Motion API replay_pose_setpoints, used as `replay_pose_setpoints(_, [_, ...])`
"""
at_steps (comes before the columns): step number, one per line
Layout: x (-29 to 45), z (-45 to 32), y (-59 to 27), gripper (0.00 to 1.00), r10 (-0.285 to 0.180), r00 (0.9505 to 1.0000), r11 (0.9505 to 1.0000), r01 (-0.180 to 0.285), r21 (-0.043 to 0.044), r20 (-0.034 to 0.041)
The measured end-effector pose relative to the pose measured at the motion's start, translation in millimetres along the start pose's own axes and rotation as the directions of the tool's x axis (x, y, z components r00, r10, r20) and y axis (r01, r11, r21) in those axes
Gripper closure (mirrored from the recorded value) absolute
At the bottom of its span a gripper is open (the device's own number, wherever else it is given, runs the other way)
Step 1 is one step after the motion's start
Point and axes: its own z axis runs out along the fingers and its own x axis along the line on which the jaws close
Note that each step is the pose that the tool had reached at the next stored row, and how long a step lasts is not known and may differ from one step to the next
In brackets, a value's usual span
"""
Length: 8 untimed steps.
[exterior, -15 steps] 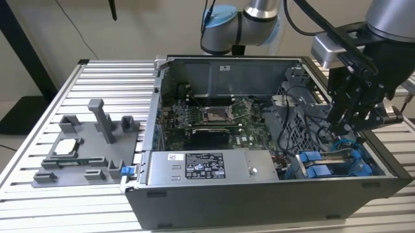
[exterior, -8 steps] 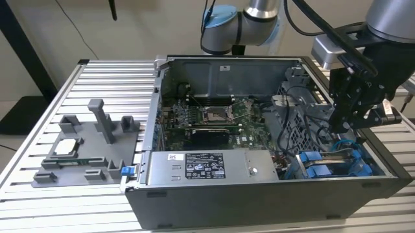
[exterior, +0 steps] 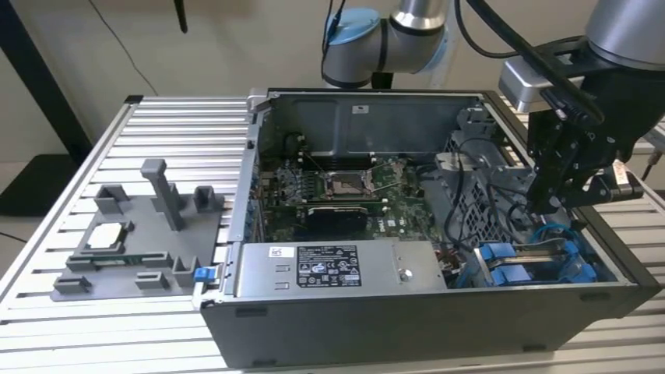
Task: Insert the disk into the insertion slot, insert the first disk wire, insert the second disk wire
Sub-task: 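Insert the first disk wire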
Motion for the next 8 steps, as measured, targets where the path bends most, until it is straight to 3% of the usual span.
replay_pose_setpoints(8, [-0.2, 0.1, 0.0, 0.0, 0.004, 1.0, 1.0, -0.004, 0.0002, -0.0005])
